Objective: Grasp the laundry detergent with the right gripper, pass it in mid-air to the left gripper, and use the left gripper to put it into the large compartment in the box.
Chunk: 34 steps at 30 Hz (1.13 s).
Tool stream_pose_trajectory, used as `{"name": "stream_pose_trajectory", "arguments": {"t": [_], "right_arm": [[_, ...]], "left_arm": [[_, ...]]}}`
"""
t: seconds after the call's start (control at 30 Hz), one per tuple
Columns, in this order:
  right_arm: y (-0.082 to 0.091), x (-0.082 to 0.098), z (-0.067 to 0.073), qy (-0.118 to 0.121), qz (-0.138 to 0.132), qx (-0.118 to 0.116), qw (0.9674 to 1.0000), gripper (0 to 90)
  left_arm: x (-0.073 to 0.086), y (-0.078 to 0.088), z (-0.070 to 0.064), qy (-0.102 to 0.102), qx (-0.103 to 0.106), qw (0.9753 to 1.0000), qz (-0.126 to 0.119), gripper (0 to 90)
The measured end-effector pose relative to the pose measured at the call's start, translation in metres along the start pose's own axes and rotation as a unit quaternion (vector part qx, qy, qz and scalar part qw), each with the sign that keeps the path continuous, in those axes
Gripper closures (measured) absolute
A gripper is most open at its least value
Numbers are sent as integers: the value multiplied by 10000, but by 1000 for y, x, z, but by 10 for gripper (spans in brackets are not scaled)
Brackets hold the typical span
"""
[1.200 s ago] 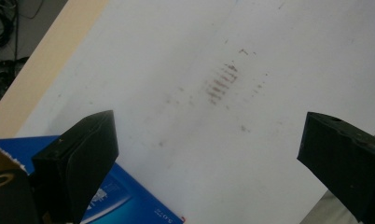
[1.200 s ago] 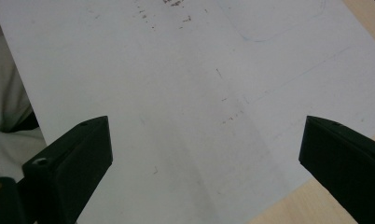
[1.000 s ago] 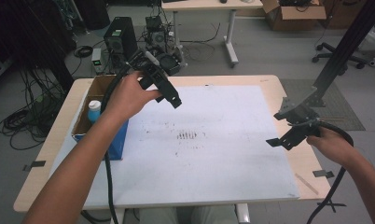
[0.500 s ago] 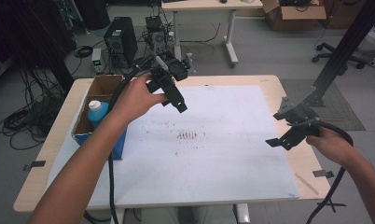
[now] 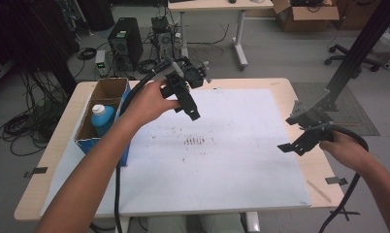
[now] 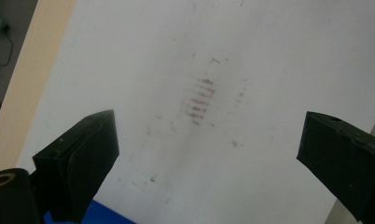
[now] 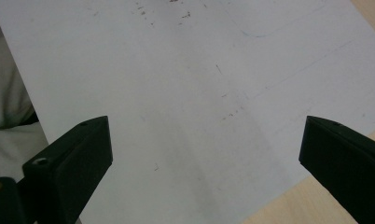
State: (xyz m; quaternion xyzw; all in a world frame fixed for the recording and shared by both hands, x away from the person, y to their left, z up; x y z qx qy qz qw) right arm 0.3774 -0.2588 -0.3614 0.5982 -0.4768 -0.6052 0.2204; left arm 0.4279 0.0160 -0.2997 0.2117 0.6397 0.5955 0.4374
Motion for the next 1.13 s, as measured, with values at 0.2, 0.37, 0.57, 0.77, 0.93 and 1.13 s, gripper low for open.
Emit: {"name": "stream_pose_trajectory", "arguments": {"t": [0.2, 0.37, 0.57, 0.77, 0.93, 1.13], "right_arm": [[-1, 0, 2, 16, 14, -5, 10000, 23], [-1, 2, 2, 17, 31, 0, 10000, 23], [-1, 3, 3, 14, 34, 3, 10000, 23], [-3, 2, 3, 18, 44, -12, 10000, 23], [-4, 1, 4, 49, 42, -17, 10000, 23], [-5, 1, 5, 55, 44, -22, 10000, 23]], "left_arm": [[-1, -3, -2, -24, 22, 10000, 42, 58], [-1, -4, -1, 26, 31, 10000, 52, 58], [-1, -5, 0, 65, 39, 10000, 49, 58], [2, -7, 2, 101, 50, 9999, 57, 61], [3, -5, 3, 136, 41, 9999, 22, 61], [3, -4, 2, 126, 36, 9999, 32, 61]]}}
Point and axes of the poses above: each handheld gripper's, and its own axes: y roughly backward along the jaws, x roughly out of its underside, z roughly to its left, the point moved 10 cm from there along -y, roughly forward along the jaws, and after that the axes turned 10 degrees about y, right-handed, at the moved point
